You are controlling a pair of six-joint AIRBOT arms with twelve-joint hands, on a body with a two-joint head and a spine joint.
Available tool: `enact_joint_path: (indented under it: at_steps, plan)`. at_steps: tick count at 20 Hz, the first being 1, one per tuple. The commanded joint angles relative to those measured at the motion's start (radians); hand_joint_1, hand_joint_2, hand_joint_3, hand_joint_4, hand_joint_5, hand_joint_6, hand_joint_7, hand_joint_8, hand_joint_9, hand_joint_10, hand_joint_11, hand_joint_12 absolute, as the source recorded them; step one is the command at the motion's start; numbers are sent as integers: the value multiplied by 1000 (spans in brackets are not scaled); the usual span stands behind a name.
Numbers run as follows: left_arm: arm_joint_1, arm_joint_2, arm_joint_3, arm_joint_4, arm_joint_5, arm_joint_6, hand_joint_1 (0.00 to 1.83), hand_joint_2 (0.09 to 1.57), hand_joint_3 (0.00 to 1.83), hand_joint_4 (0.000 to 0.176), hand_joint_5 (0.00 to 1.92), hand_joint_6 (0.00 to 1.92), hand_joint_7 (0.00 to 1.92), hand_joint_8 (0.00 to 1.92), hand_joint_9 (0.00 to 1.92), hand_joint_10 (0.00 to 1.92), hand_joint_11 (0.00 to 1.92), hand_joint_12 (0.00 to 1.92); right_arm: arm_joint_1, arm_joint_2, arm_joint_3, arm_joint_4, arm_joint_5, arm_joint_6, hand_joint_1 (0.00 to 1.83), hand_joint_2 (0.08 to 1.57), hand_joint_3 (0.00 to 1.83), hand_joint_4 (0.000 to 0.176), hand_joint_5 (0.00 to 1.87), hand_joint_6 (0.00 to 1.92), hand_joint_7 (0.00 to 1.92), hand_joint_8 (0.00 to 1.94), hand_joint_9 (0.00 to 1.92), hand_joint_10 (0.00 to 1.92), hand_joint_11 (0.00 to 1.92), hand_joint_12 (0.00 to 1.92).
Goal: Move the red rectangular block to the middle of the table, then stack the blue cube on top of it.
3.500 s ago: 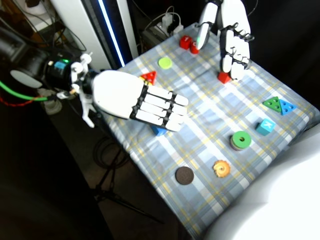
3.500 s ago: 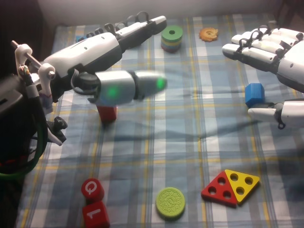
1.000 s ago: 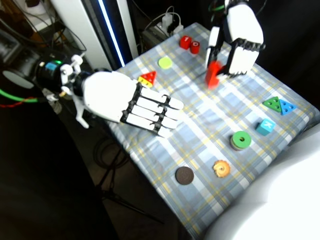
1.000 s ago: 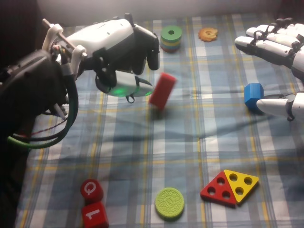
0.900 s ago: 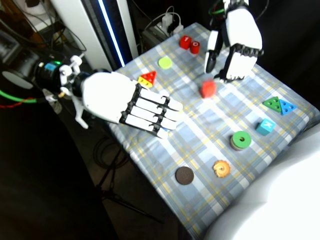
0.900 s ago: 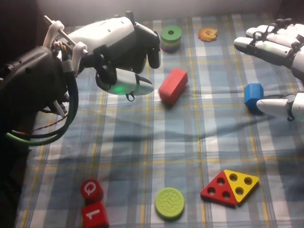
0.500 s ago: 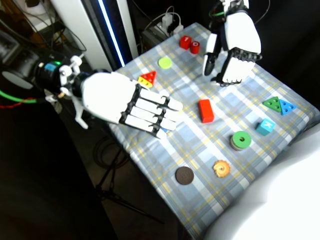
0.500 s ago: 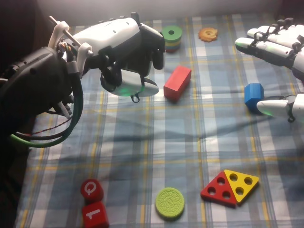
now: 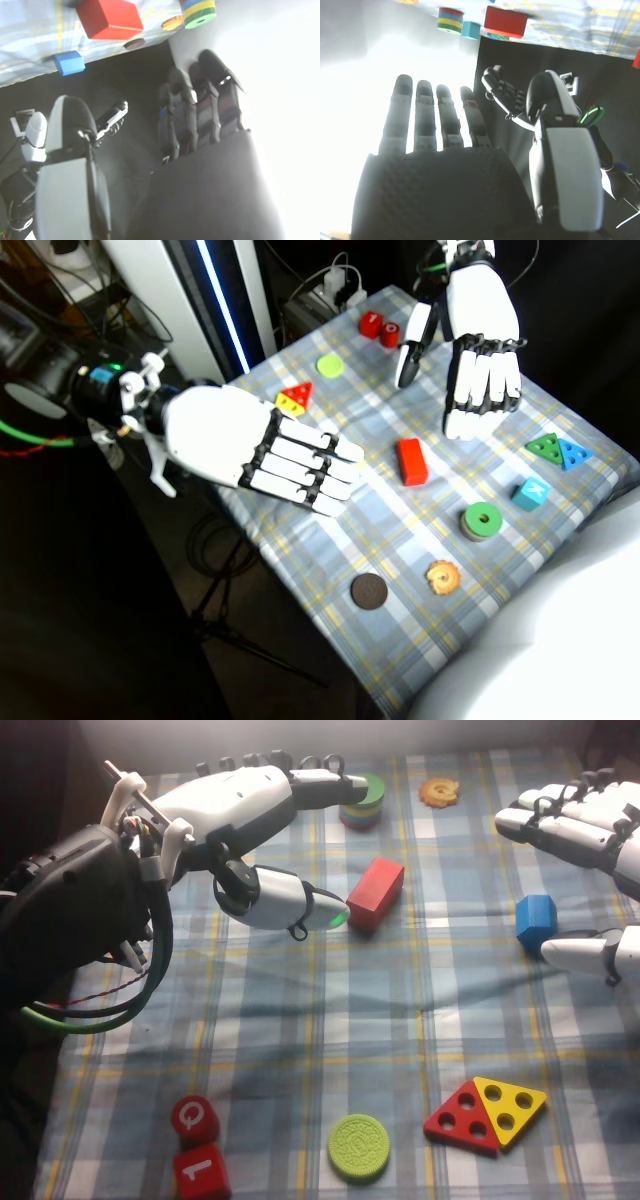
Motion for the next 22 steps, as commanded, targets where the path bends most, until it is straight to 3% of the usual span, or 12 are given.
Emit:
enact_joint_path:
  at_steps: [1, 2, 3, 4, 5, 9, 13, 15, 16, 18, 19, 22]
  plan:
    - [-13, -5, 6, 20, -89, -3, 916, 1107, 0, 83, 179, 0, 173, 0, 95, 174, 0, 1032, 7, -1, 5, 3, 123, 7, 396, 1206, 0, 33, 0, 0, 0, 0, 0, 0, 0, 431]
    - [-13, -7, 8, 20, -84, -3, 934, 1071, 0, 98, 147, 3, 83, 14, 14, 86, 0, 481, 5, -3, 7, 3, 127, 13, 399, 1205, 0, 30, 0, 0, 0, 0, 0, 0, 0, 429]
    - [-13, -7, 7, 20, -84, -3, 934, 1071, 0, 98, 147, 3, 83, 14, 14, 86, 0, 481, 5, -3, 7, 3, 127, 14, 399, 1205, 0, 30, 0, 0, 0, 0, 0, 0, 0, 429]
    - [-10, -7, 5, 20, -82, -3, 921, 1071, 0, 103, 146, 0, 52, 6, 3, 16, 0, 133, 3, -4, 7, 3, 129, 16, 392, 1205, 0, 36, 0, 0, 0, 0, 0, 0, 0, 436]
    - [-5, -6, 3, 21, -84, -3, 875, 1080, 4, 121, 140, 0, 10, 0, 0, 2, 0, 26, 1, -4, 7, 3, 131, 20, 386, 1204, 0, 44, 0, 0, 0, 0, 0, 0, 0, 438]
    - [19, 8, -33, 20, -138, -3, 828, 1088, 7, 113, 131, 0, 0, 0, 0, 0, 0, 0, -8, -11, 11, 14, 130, 22, 366, 1204, 0, 59, 0, 0, 0, 0, 0, 0, 0, 210]
    - [45, 42, -98, 60, -226, -15, 696, 1138, 21, 73, 105, 0, 0, 0, 0, 0, 0, 0, -26, -36, 38, 56, 117, 22, 408, 1194, 0, 42, 0, 0, 42, 9, 72, 43, 0, 920]
    - [58, 62, -120, 87, -267, -55, 793, 1132, 11, 57, 102, 0, 0, 0, 0, 0, 0, 0, -33, -51, 57, 86, 108, 22, 465, 1177, 0, 18, 32, 10, 119, 17, 119, 114, 0, 1103]
    - [64, 72, -128, 96, -283, -76, 819, 1123, 6, 30, 112, 4, 0, 0, 0, 0, 0, 0, -36, -57, 67, 100, 105, 22, 519, 1166, 0, 0, 96, 31, 186, 32, 155, 185, 0, 1287]
    - [76, 93, -146, 108, -314, -96, 759, 1129, 7, 21, 104, 5, 0, 0, 0, 0, 0, 0, -41, -67, 80, 125, 97, 19, 549, 1165, 0, 0, 141, 28, 236, 17, 10, 653, 0, 1433]
    - [82, 102, -157, 112, -330, -100, 737, 1140, 10, 29, 99, 2, 0, 0, 0, 0, 0, 0, -44, -71, 86, 140, 92, 14, 541, 1166, 0, 0, 156, 31, 251, 20, 1, 727, 0, 1467]
    - [99, 124, -175, 119, -369, -119, 795, 1140, 4, 5, 116, 12, 0, 0, 0, 0, 0, 0, -46, -88, 101, 161, 81, 13, 575, 1170, 0, 0, 201, 39, 295, 28, 0, 828, 0, 1453]
